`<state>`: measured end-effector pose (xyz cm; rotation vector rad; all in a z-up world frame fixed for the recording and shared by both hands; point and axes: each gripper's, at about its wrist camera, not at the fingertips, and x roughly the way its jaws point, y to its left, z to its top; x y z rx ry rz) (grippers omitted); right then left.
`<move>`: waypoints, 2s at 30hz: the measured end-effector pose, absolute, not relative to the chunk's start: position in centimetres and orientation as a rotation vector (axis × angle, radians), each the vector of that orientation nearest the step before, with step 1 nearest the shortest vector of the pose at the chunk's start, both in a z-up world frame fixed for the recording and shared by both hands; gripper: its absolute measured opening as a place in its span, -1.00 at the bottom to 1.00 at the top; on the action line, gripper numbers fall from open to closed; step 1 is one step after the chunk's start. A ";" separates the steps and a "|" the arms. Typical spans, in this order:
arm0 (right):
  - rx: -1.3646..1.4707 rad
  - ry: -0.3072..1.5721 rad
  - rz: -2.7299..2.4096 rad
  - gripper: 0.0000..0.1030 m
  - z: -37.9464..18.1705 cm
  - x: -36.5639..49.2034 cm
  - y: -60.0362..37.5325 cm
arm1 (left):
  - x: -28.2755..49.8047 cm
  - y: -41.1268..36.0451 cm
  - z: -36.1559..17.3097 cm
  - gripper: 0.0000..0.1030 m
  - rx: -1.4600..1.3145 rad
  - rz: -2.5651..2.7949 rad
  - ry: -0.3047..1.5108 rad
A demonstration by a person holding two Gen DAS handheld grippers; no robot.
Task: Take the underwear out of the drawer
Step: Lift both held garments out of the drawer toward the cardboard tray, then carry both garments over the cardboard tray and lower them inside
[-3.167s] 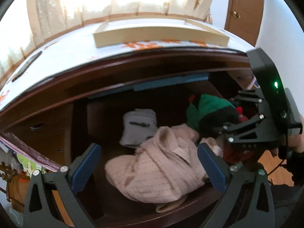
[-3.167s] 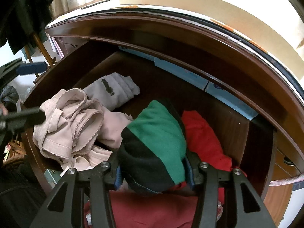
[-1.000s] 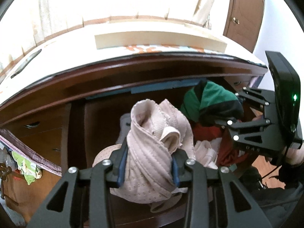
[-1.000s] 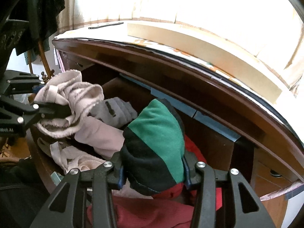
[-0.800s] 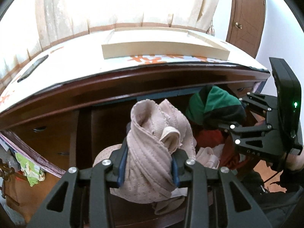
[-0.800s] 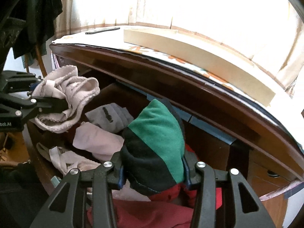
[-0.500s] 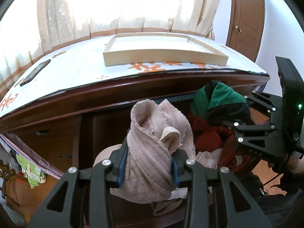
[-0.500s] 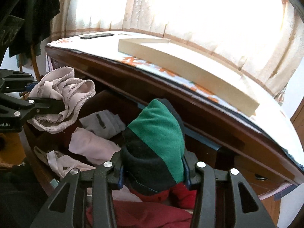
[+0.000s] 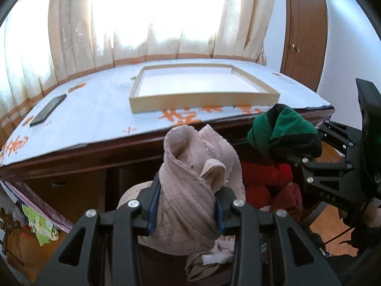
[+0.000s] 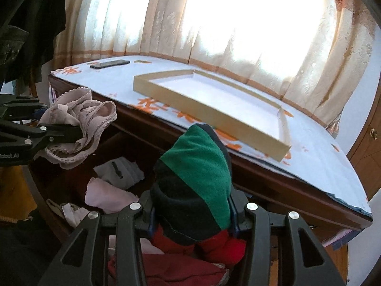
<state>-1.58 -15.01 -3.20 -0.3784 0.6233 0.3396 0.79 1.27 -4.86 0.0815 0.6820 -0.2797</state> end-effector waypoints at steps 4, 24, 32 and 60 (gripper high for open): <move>-0.376 0.601 0.329 -0.08 -2.1 -1.6 -15.0 | 1.0 1.0 -3.9 -0.30 0.087 -0.286 0.658; -0.386 0.512 0.288 -0.08 1.2 -2.4 -15.6 | 1.4 -0.1 -0.6 -0.30 0.100 -0.297 0.566; -0.387 0.489 0.278 -0.08 1.8 -2.4 -16.0 | 1.9 -0.4 0.2 -0.30 0.108 -0.297 0.545; -0.416 0.421 0.259 -0.08 3.9 0.4 -17.7 | 6.3 -3.1 2.8 -0.30 0.151 -0.313 0.499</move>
